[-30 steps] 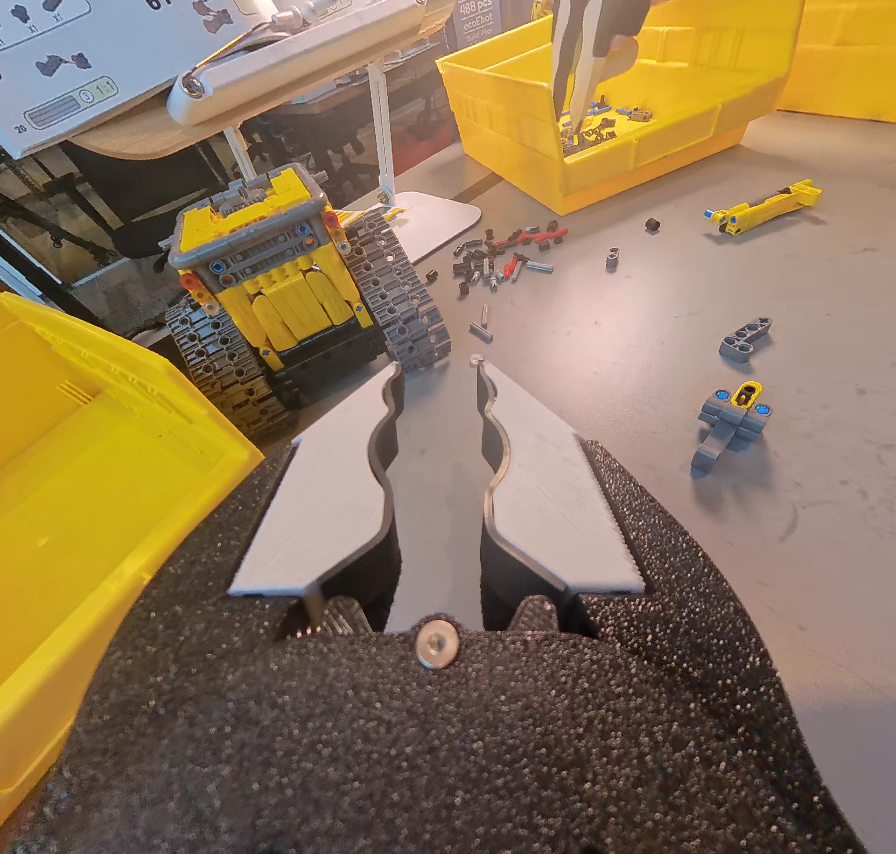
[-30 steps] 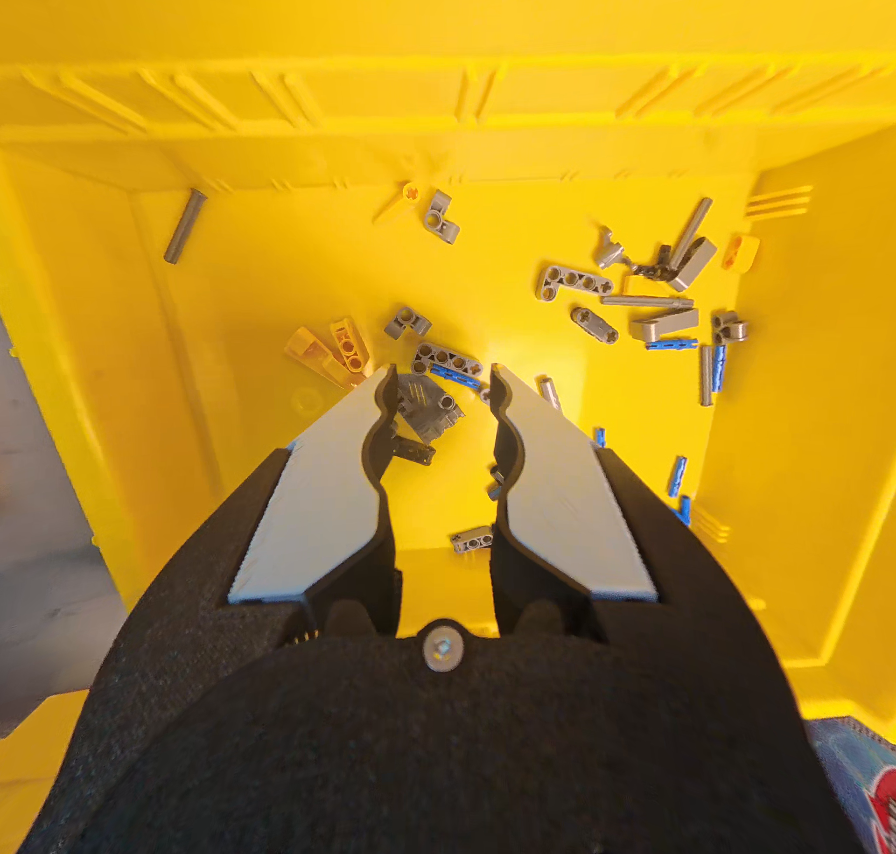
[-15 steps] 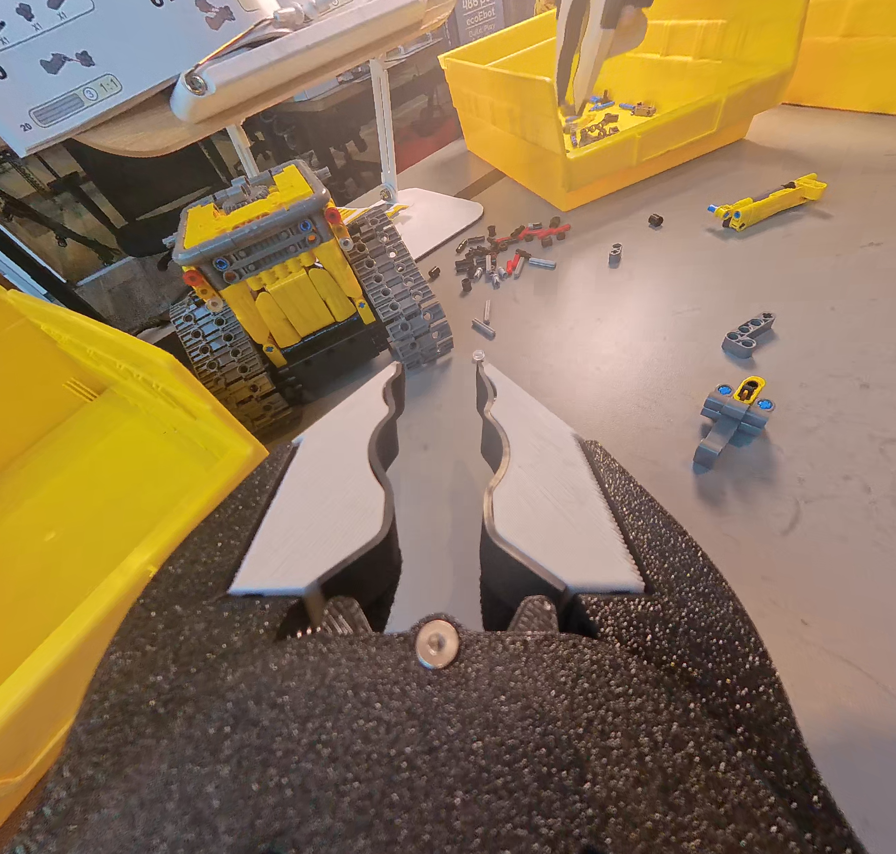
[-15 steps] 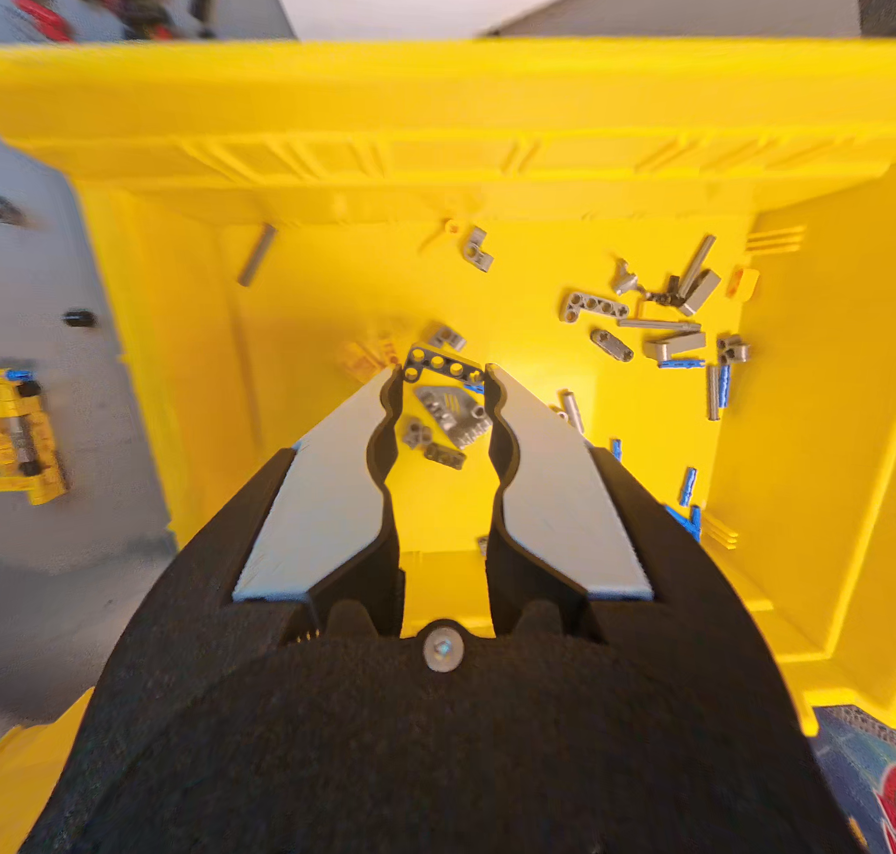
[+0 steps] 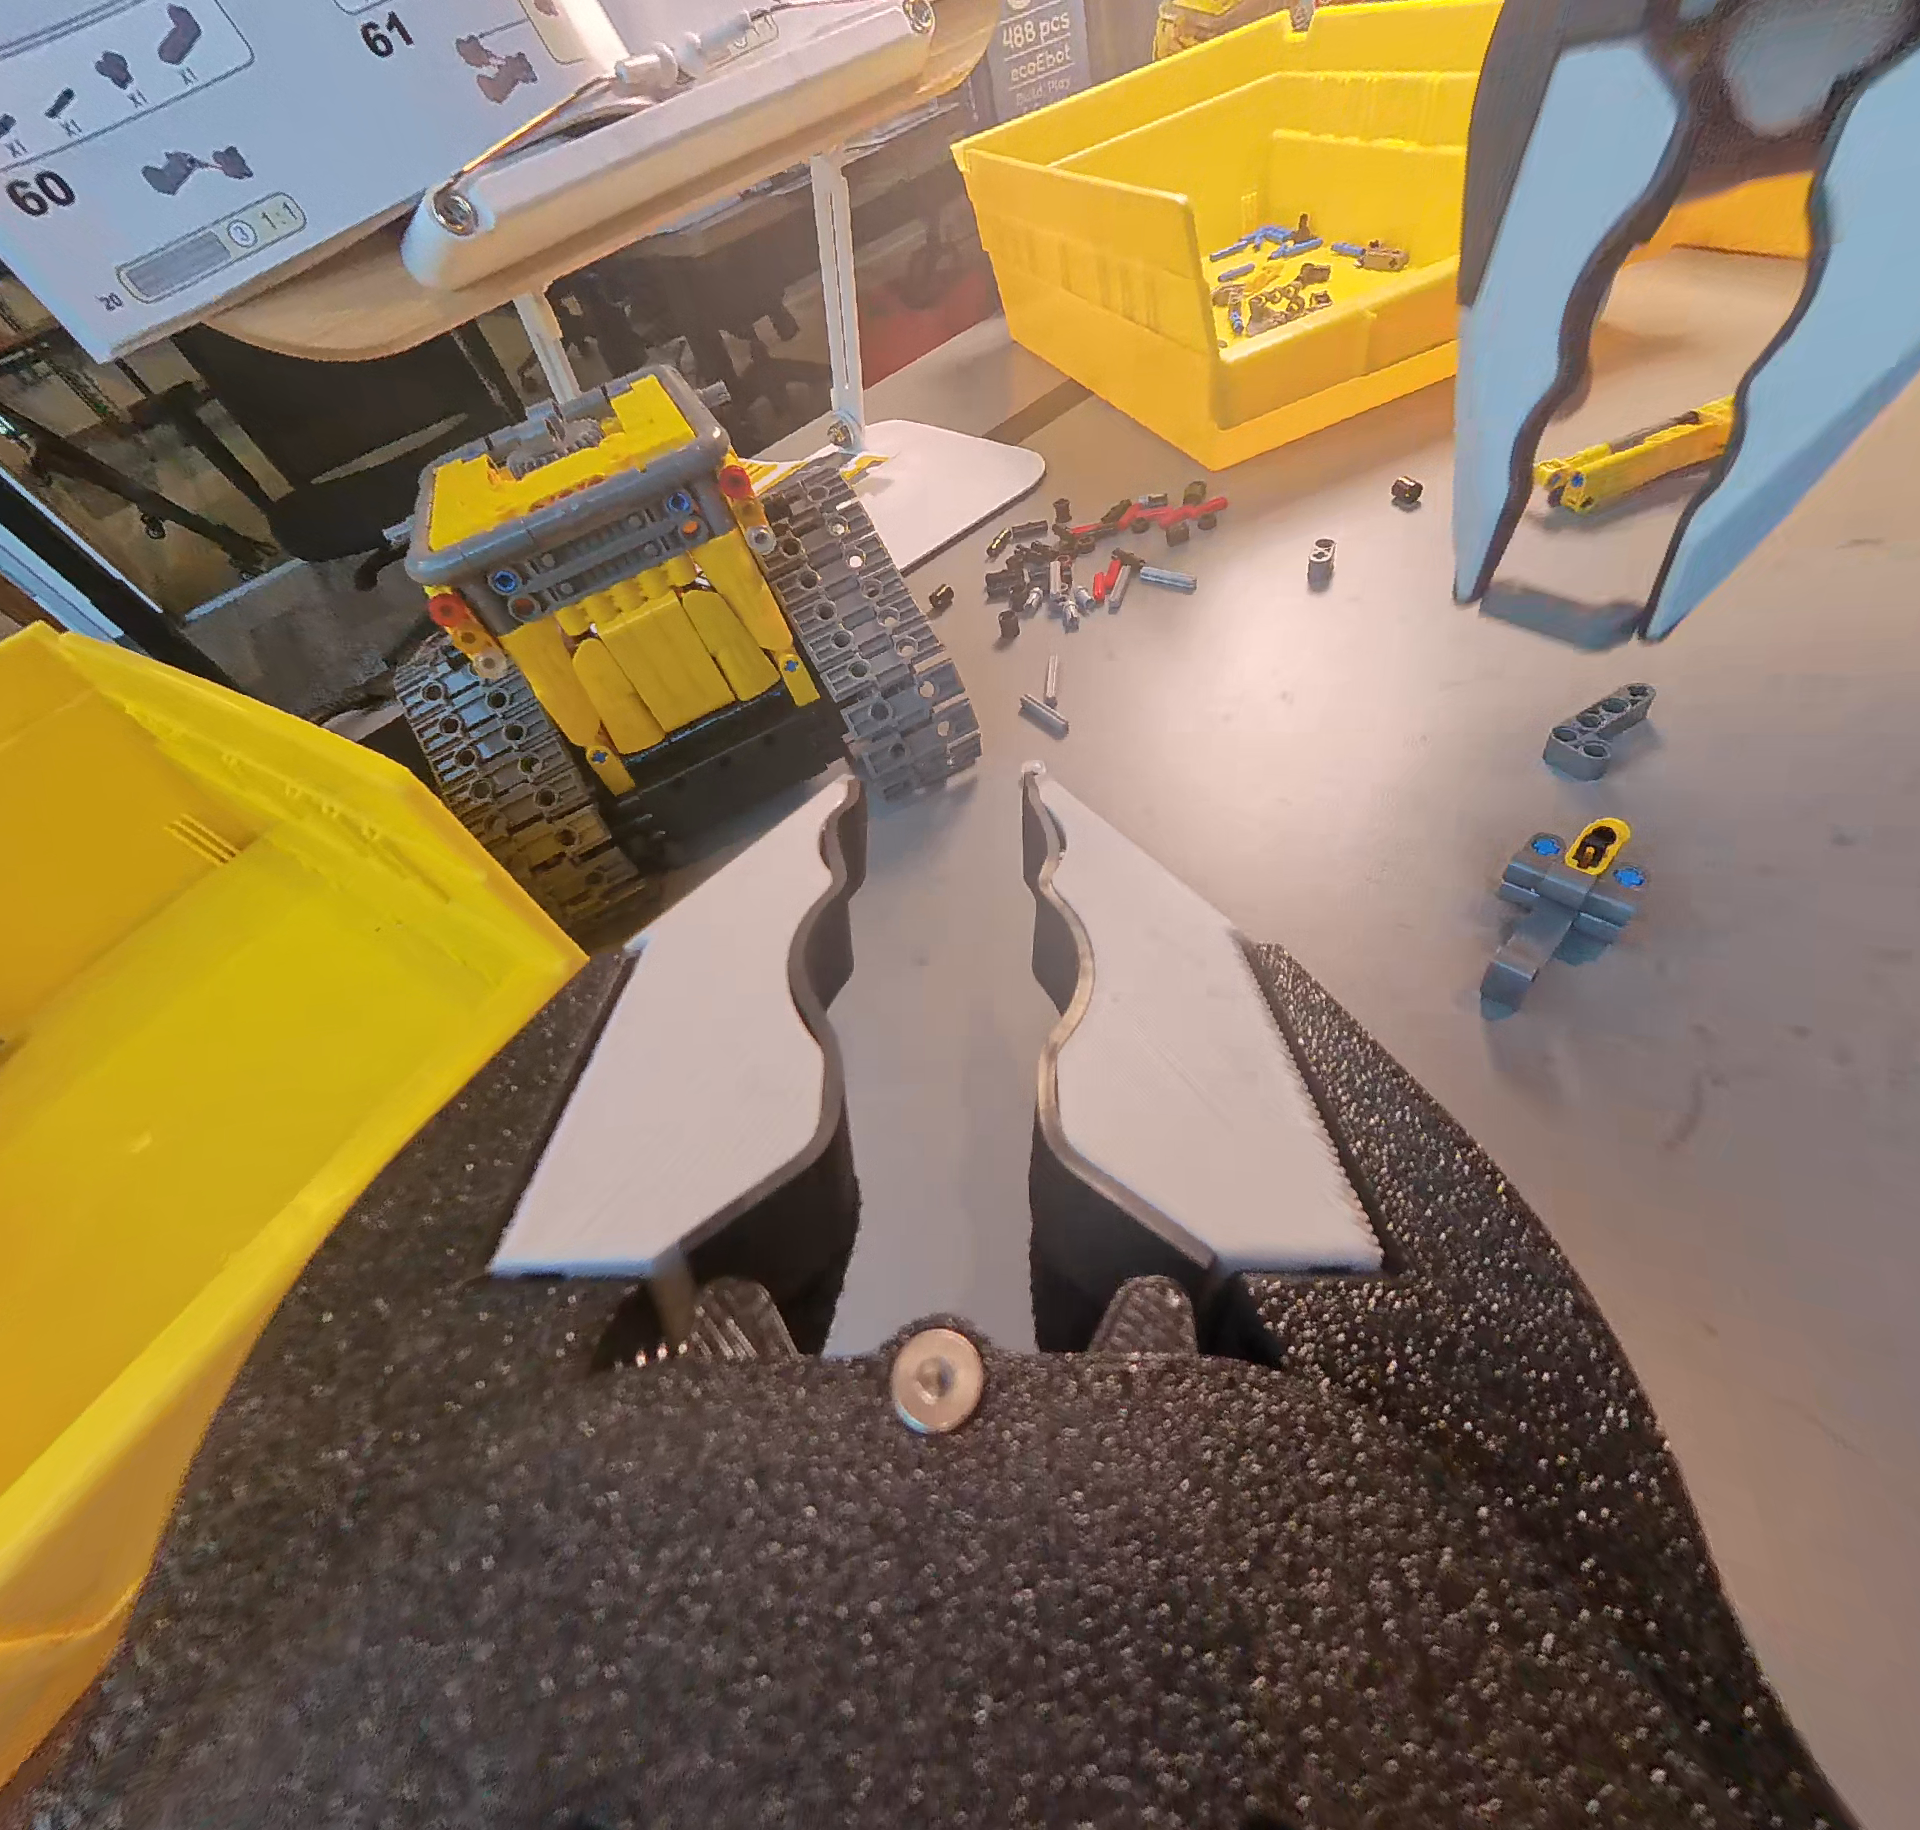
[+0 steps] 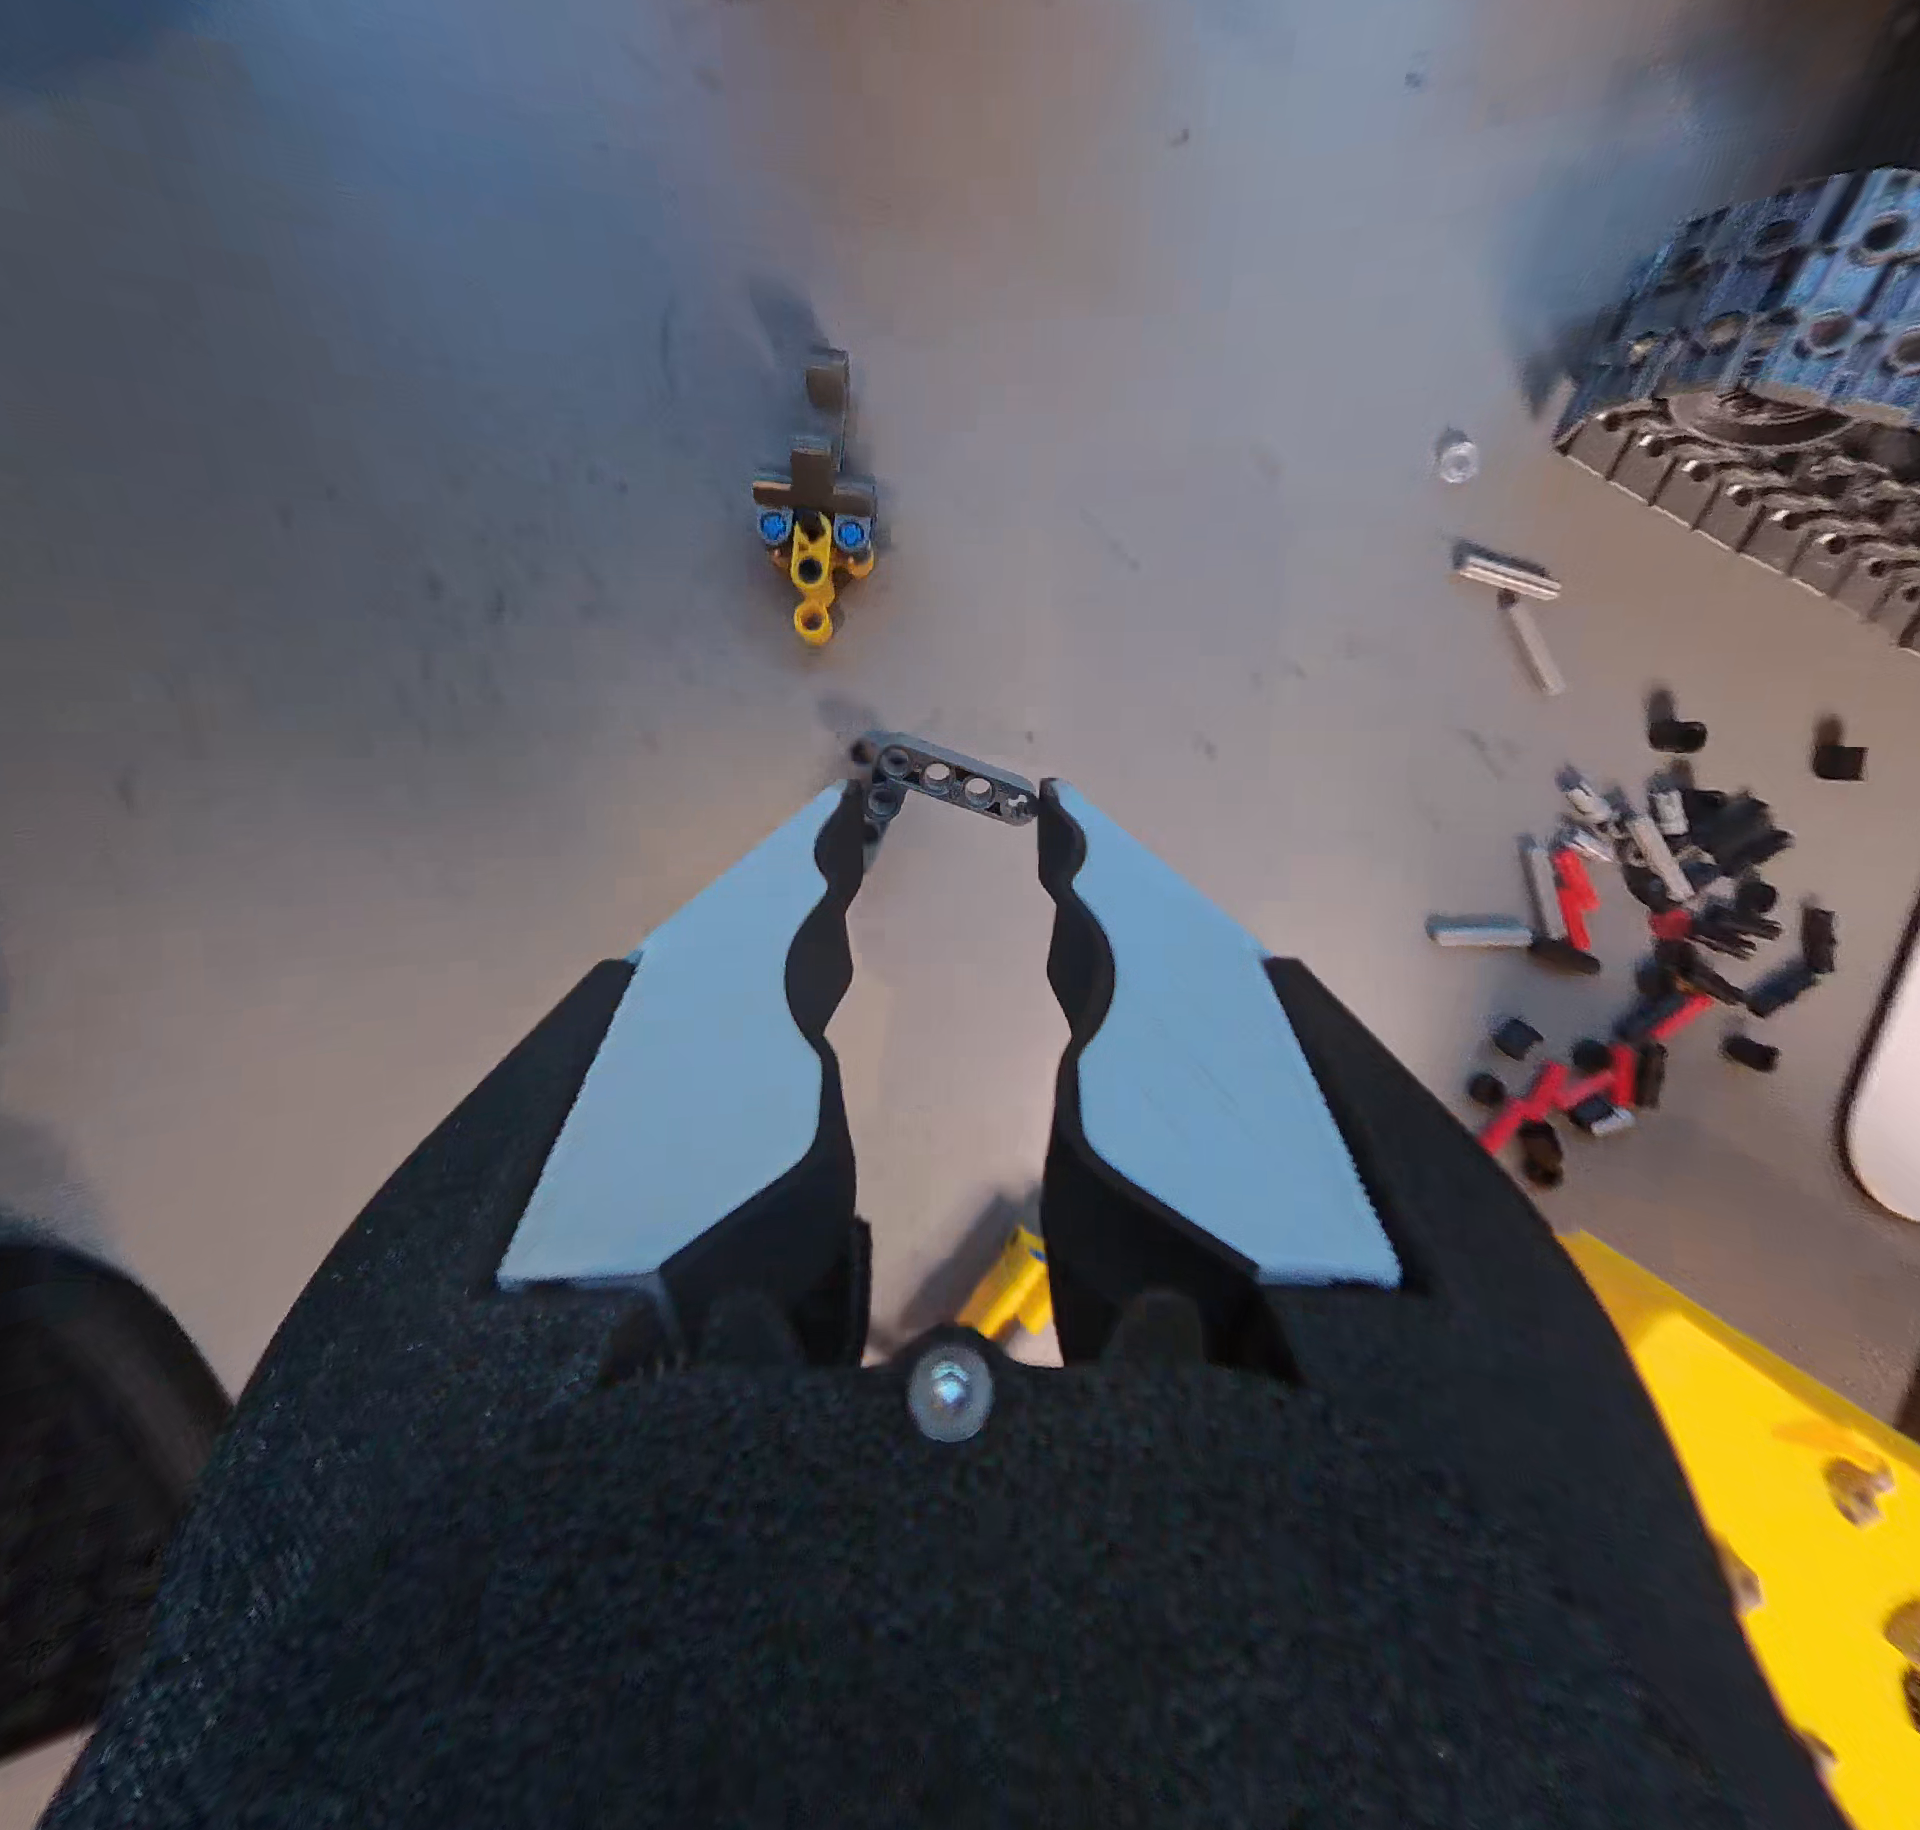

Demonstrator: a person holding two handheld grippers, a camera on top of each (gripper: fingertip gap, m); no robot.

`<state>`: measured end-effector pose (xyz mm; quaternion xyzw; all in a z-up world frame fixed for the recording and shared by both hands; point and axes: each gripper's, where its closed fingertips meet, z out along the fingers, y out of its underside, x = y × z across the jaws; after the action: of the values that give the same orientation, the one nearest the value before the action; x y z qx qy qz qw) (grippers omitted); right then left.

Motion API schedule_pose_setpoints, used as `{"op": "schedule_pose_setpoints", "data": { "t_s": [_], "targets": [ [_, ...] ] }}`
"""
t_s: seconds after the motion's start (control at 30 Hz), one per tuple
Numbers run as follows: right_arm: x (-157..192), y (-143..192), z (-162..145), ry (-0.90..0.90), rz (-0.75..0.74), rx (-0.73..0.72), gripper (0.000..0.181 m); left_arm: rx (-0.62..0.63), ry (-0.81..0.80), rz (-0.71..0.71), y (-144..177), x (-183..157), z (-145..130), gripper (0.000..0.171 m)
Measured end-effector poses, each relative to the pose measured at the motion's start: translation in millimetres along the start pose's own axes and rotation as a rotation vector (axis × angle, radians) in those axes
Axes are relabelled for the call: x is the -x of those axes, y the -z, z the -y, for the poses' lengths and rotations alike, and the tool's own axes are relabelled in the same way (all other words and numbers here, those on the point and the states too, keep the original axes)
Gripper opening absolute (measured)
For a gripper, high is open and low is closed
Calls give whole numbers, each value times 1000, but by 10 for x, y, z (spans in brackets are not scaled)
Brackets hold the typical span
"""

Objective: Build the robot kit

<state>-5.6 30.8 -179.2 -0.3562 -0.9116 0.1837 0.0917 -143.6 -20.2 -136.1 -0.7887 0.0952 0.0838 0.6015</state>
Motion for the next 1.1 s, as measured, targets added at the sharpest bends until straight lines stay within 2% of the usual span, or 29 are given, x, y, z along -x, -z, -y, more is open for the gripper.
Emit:
{"op": "schedule_pose_setpoints", "data": {
  "t_s": [0.13, 0.27, 0.57, 0.67, 0.9, 1.0, 1.1],
  "targets": [
    [-85, -260, 74, -122, 3, -20, 33, 2, -11, -1, 0, -12, 6, 29],
    [-142, -389, 14, -170, -7, 16, 33, 2, -20, -8, 0, -32, 12, 29],
    [-122, -378, 2, -155, -114, 12, 34, 7, -21, -16, -13, -41, -1, 29],
    [-118, -347, 34, -189, -121, -45, 44, 10, -19, -16, -15, -46, -8, 29],
    [-203, 210, 208, -273, -266, -368, 46, 2, -7, -12, -4, -36, 9, 29],
    [-319, 630, 80, -322, -371, -459, 46, 2, -3, -15, -10, -50, 9, 29],
    [-549, 1118, -198, -417, -491, -516, 41, 1, 0, -16, -11, -53, 13, 29]
  ]
}}
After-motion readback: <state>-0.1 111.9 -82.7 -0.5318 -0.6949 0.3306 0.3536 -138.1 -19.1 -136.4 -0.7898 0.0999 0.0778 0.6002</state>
